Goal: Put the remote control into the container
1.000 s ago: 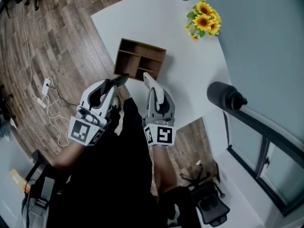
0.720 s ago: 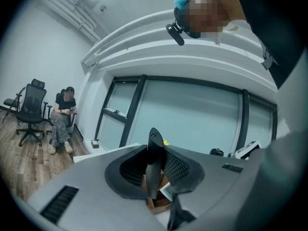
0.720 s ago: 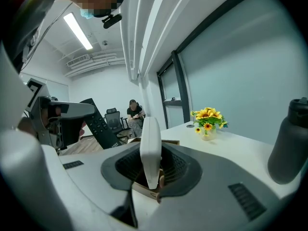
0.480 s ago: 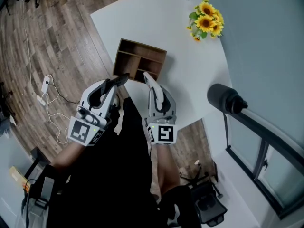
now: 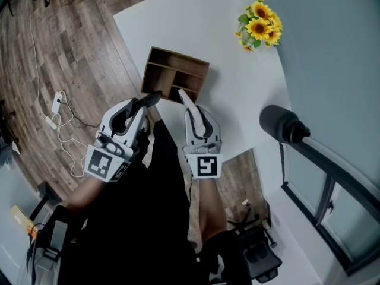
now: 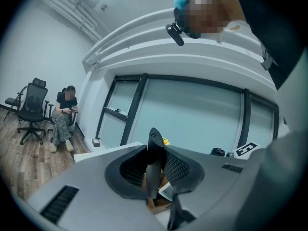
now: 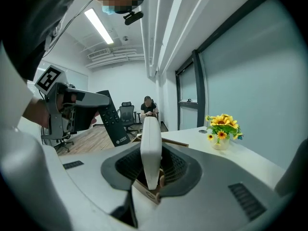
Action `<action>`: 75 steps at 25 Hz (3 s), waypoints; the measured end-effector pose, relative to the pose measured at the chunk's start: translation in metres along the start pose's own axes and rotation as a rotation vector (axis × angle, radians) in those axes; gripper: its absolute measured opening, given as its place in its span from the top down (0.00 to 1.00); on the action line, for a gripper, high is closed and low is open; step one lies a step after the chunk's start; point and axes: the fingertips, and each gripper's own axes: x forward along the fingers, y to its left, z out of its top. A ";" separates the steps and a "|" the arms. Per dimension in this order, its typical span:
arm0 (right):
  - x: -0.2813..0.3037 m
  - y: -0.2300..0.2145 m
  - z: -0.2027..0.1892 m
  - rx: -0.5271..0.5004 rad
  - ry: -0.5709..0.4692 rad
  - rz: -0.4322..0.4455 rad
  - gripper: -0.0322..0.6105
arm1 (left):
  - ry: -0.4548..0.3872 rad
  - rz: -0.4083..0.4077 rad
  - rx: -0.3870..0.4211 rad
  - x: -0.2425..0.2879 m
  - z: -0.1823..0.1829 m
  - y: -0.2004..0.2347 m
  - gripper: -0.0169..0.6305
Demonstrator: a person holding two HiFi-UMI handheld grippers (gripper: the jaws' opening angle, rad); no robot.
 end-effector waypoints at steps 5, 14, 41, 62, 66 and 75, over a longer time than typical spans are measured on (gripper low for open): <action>0.003 0.002 0.002 -0.054 -0.003 0.046 0.81 | -0.005 0.003 -0.008 0.002 0.002 0.000 0.84; 0.010 0.005 -0.009 -0.127 0.025 0.106 0.81 | 0.007 0.011 0.005 0.002 0.000 0.006 0.84; 0.035 0.005 -0.042 -0.145 0.078 0.172 0.80 | 0.014 0.034 -0.022 0.003 -0.003 0.020 0.84; 0.043 0.004 -0.058 -0.164 0.115 0.185 0.80 | 0.035 0.043 -0.024 0.007 -0.011 0.023 0.84; 0.042 0.005 -0.058 -0.175 0.123 0.176 0.80 | 0.035 0.040 -0.018 0.005 -0.011 0.022 0.84; 0.043 0.007 -0.062 -0.192 0.159 0.174 0.79 | 0.010 0.025 -0.021 0.003 -0.009 0.020 0.84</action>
